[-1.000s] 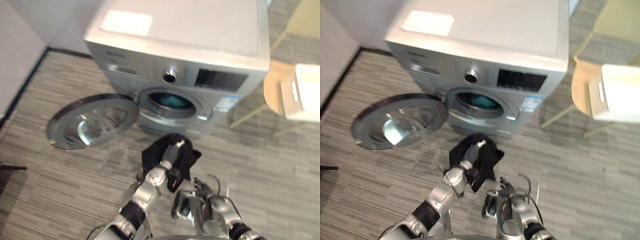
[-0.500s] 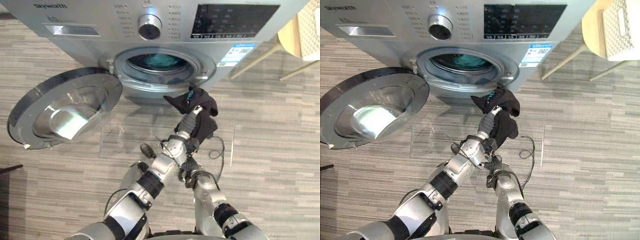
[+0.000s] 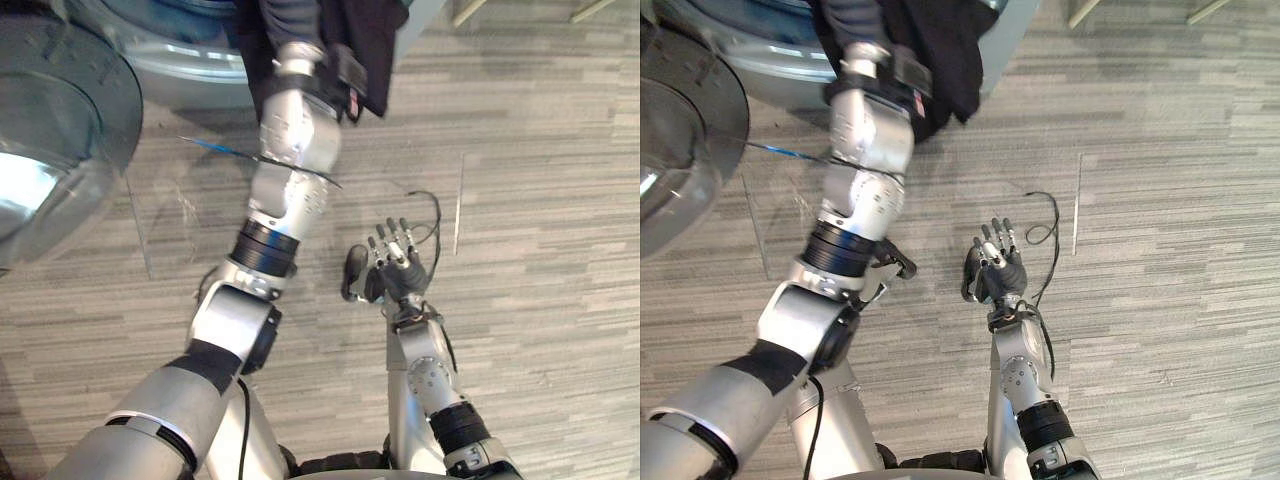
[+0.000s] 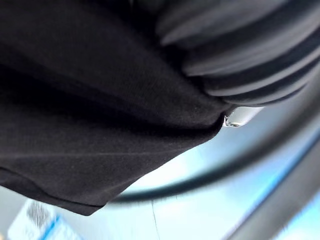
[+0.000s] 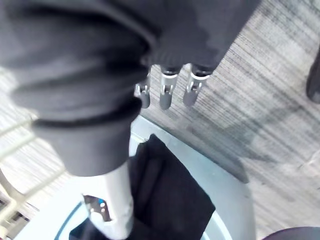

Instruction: Pick up the laundry basket with both hands and put the clothes into the washing machine.

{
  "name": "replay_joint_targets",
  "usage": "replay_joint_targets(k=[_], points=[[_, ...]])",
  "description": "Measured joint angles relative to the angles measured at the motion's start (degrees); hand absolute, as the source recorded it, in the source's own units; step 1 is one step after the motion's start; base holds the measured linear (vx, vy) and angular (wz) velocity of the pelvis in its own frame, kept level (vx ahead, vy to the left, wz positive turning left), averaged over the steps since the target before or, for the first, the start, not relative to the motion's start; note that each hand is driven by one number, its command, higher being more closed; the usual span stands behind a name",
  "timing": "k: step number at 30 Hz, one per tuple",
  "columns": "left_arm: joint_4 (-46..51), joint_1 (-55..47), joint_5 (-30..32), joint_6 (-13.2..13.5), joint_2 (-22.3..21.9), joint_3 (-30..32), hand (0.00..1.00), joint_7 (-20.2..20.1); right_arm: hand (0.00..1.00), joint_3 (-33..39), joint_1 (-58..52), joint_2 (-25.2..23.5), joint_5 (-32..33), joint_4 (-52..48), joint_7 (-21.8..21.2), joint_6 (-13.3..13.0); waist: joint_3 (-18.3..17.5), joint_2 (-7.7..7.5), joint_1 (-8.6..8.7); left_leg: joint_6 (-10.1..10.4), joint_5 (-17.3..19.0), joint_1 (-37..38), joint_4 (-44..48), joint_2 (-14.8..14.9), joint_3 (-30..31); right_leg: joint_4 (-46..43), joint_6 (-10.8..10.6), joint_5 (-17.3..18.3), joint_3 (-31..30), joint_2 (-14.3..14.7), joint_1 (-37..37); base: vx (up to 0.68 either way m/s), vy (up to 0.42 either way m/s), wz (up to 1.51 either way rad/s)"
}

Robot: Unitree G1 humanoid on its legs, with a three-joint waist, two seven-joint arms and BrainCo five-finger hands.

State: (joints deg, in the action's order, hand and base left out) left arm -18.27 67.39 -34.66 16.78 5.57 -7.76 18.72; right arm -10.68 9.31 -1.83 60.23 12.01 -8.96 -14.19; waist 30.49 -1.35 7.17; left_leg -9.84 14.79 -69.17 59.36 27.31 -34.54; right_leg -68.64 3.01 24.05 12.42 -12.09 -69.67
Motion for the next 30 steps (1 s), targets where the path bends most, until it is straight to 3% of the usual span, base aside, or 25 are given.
replay_joint_targets(k=[4, 7, 12, 14, 15, 16, 18, 19, 22, 25, 30], points=[[0.22, 1.12, -3.65, 0.01, 4.90, 1.68, 1.00, 0.59, 0.00, 0.11, -1.94, -1.83, 5.05, -6.22, -2.33, -0.61, 0.80, -0.07, -0.11, -1.28, 1.18, -6.19, 4.80, 0.80, 0.97, -5.41, 0.27, 1.45, -0.28, -1.36, -6.09, 0.00, -0.052, 0.12], [0.20, 1.56, -5.79, 0.03, 5.97, 1.70, 1.00, 0.96, 0.00, -0.57, -3.22, -2.17, 5.76, -9.18, -2.67, -0.59, 0.88, -0.09, -0.07, -2.07, 1.85, -8.75, 7.22, 1.06, 1.02, -8.06, -0.24, 2.01, -0.98, -2.03, -8.88, 0.01, -0.035, 0.08], [0.20, 1.45, -6.31, 0.91, 5.40, 1.58, 1.00, 1.34, 0.00, -0.98, -5.15, -2.20, 6.94, -12.88, -3.60, -0.56, 0.90, -0.14, 0.06, -1.32, 2.61, -10.59, 7.64, 1.02, 0.32, -8.53, 0.01, 2.17, -1.46, -2.82, -11.38, -0.01, -0.009, 0.02], [0.21, 0.71, -6.28, 1.78, 4.74, 1.61, 1.00, 1.46, 0.00, -1.57, -5.77, -2.18, 7.03, -14.25, -3.77, -0.60, 0.97, -0.22, 0.19, -0.40, 3.74, -12.23, 10.57, 2.34, 0.85, -10.07, 0.36, 2.39, -1.53, -2.92, -12.49, 0.01, -0.003, -0.11], [0.27, 0.85, -6.19, 1.94, 3.65, 1.35, 1.00, 1.44, 0.00, -1.98, -5.94, -1.63, 7.23, -15.19, -3.80, -0.61, 0.98, -0.24, 0.66, -1.63, 4.55, -12.92, 10.52, 1.83, 0.41, -10.70, -0.05, 2.70, -1.99, -3.14, -13.71, 0.01, 0.018, 0.08], [0.26, 0.96, -6.16, 2.01, 2.50, 1.04, 1.00, 1.46, 0.00, -1.98, -5.91, -1.56, 7.20, -15.96, -3.81, -0.58, 1.14, -0.54, 0.80, -1.18, 4.96, -13.03, 9.57, 1.52, -1.16, -10.21, -0.04, 2.50, -2.62, -3.63, -14.93, 0.03, 0.025, 0.18], [-0.38, 0.75, -6.22, 1.92, 2.29, 1.35, 1.00, 1.78, 0.00, -2.93, -6.28, -1.58, 7.09, -16.31, -3.63, -0.43, 1.29, -1.02, 0.64, -0.79, 6.04, -13.37, 13.08, 3.36, -1.27, -10.77, -0.12, 2.15, -2.73, -4.19, -15.73, 0.08, 0.022, -0.09], [-1.55, 1.37, -6.33, 1.62, 2.60, 1.36, 1.00, 1.96, 0.00, -3.84, -6.27, -1.16, 7.08, -16.93, -3.72, -0.43, 1.29, -1.01, 1.35, -3.77, 7.39, -13.76, 13.50, 3.29, -1.48, -11.84, -0.92, 2.52, -3.09, -4.00, -16.29, 0.08, 0.044, -0.11], [-5.65, 5.77, -7.52, 0.16, 3.83, 0.98, 1.00, 1.92, 0.00, -3.71, -6.33, -1.00, 7.07, -17.20, -3.74, -0.09, 1.28, -1.03, 1.36, -3.96, 7.44, -14.01, 12.42, 1.69, -2.04, -11.38, -2.12, 2.58, -3.80, -4.35, -16.79, 0.05, 0.033, 0.14], [-9.76, 11.76, -7.59, -1.23, 8.19, 0.38, 1.00, 1.12, 0.00, -3.64, -6.32, -0.84, 7.05, -17.28, -3.75, 0.72, 1.27, -1.04, 1.37, -4.37, 7.23, -13.98, 12.46, 1.69, -2.13, -11.34, -2.36, 2.45, -3.77, -4.46, -16.79, 0.01, 0.002, 0.03], [-15.74, 24.16, -11.04, -4.38, 14.20, -2.71, 1.00, -2.91, 0.00, -3.54, -6.31, -0.82, 6.91, -17.38, -3.80, 2.32, 1.26, -1.05, 1.35, -4.35, 6.86, -13.46, 11.73, 1.73, -2.41, -11.02, -2.30, 2.42, -3.90, -4.14, -16.77, 0.00, 0.000, 0.00]])
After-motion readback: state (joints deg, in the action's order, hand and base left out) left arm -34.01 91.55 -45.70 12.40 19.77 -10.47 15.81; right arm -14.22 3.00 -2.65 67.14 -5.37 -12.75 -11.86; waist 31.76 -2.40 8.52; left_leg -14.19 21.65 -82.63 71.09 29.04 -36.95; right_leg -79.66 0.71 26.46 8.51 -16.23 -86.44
